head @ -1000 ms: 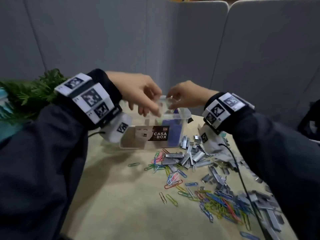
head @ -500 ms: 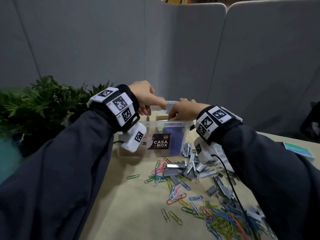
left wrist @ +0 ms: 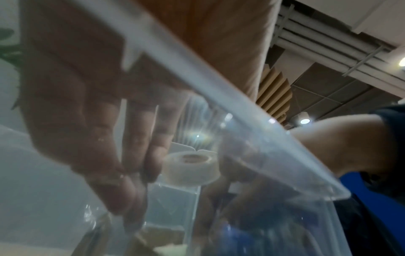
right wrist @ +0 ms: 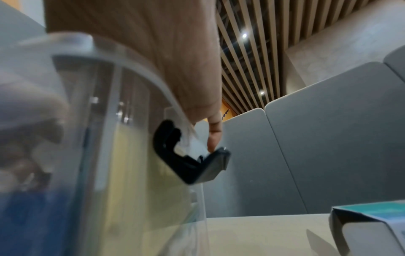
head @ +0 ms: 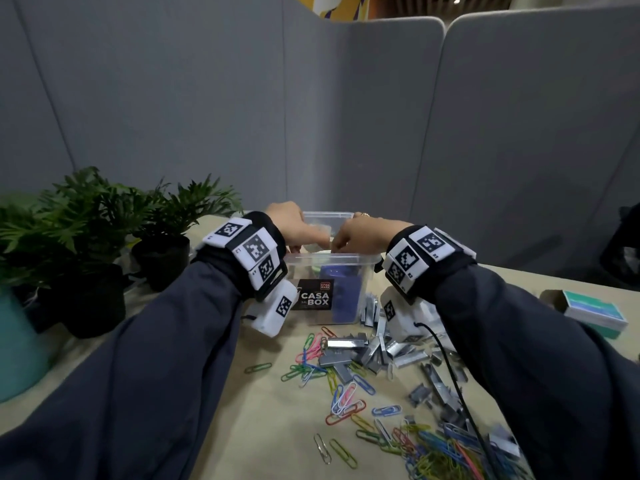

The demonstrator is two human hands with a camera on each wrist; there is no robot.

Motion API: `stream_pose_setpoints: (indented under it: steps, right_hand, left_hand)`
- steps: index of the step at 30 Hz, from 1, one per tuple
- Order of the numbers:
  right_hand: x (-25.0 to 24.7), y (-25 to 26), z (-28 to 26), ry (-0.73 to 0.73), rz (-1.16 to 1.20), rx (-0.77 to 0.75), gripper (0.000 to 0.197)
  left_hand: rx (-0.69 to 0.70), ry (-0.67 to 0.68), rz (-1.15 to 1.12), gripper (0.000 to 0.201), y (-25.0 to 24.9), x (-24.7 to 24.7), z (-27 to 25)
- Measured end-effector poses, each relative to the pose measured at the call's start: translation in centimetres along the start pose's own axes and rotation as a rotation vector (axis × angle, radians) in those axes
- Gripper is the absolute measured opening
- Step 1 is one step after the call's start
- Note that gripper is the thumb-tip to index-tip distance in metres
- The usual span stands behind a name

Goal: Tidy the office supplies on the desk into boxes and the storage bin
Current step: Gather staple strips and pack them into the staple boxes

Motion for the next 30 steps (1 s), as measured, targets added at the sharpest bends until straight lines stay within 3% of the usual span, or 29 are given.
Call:
stream_pose_setpoints:
  steps: [3,7,10,13,16,21,24,30]
  right_hand:
    - [0.1,0.0,0.3,-0.026,0.035,-0.006,0.018]
    - [0.2,-0.3,0.6,-0.104,0.146,0.005,0.025]
    - [0.2,0.0,0.3,-0.105,0.143,0.022,0.019]
    - [0.3,-0.2,0.8,-0.165,0.175,0.051,0.022]
    - [0.5,-0.7,1.1,-0.263,0.399,0.04,0.036]
    - [0.3,-0.9,0.6,-0.339,0.431,0.023,0.037]
    - [0.3,-1.3,0.6,-0.398,0.454,0.013,0.019]
    - [0.3,-0.7,0.6,-0.313,0.228,0.086,0.015]
  left_hand:
    - [0.018,-0.079,0.015,0.046,0.3,1.1,0.1]
    - [0.025,-0.167,-0.046,0.046,1.1,1.7,0.2]
    - [0.007,-0.161,-0.07,0.044,1.3,1.8,0.2]
    - [0.002,-0.175,-0.061,0.045,1.3,1.9,0.1]
    - [0.015,-0.2,-0.052,0.041,1.2,2.1,0.1]
    - [0.026,-0.125,-0.073,0.037,1.1,2.4,0.7]
    - [0.047,-0.084,-0.065,0.036,1.0,2.6,1.1]
    - [0.079,0.041,-0.051,0.016,0.7,2.9,1.3]
Point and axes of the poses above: each hand's wrist, its own z-axis towards the middle knuckle, its own x-axis out of the palm, y = z × x, the point moved 4 cm from there along z, towards the middle knuckle, and after that the axes turned 2 degrees about -y, right-handed, at the moved point
